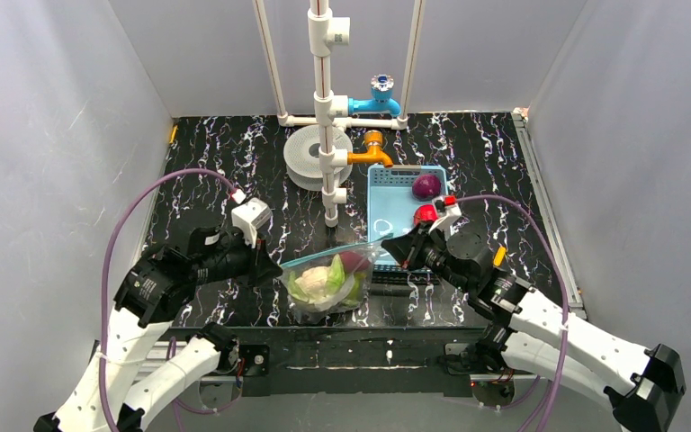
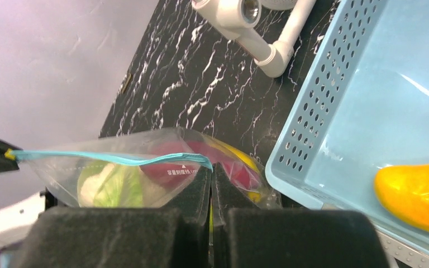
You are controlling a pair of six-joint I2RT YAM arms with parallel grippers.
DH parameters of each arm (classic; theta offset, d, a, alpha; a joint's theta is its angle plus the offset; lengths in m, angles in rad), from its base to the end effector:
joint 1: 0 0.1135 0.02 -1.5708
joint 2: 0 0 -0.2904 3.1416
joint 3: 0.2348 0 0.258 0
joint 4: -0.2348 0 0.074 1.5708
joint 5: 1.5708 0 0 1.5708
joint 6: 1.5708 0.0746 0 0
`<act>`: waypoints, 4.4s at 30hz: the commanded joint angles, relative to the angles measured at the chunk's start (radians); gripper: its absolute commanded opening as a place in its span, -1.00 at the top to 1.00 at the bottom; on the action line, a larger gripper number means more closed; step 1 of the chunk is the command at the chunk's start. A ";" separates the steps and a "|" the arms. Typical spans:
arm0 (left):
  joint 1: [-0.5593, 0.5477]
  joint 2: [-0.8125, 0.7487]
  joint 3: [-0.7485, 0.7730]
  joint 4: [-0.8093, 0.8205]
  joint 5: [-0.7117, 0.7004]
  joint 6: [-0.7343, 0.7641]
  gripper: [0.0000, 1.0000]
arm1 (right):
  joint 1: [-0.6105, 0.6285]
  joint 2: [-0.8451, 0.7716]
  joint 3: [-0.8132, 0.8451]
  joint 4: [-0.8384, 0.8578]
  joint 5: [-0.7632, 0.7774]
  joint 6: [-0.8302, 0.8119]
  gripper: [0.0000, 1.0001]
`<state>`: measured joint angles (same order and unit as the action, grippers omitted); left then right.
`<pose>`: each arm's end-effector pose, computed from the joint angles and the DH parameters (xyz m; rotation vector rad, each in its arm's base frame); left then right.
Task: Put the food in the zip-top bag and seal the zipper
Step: Zip the zipper food storage bag at the center of the board, then place the zipper food storage bag at the center of the board, then reset both arms
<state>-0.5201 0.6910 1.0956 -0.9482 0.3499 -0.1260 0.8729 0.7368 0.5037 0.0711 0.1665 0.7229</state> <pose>0.0971 -0.0851 0.3780 0.6338 2.0751 -0.7485 0.1435 0.1519 0.2853 -0.0077 1.8443 1.0121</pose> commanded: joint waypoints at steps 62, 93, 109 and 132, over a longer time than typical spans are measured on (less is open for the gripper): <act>0.003 -0.412 0.417 -0.049 -0.525 -0.087 -0.41 | 0.297 1.553 1.913 -0.222 0.115 -0.636 0.97; 0.003 -0.389 0.249 0.061 -0.466 -0.146 -0.40 | 0.352 1.199 1.632 -0.458 0.163 -0.617 -0.95; 0.003 -0.334 0.230 0.066 -0.541 -0.098 -0.59 | 0.374 0.382 0.792 -0.539 0.415 -0.472 -0.97; 0.003 -0.261 0.450 0.099 -0.741 0.126 -0.97 | 0.373 -0.173 0.958 -1.052 0.944 -0.333 -0.97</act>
<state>-0.5190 0.4194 1.5091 -0.8531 -0.3375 -0.0323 1.2457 0.5858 1.4222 -0.9834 0.9972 0.3970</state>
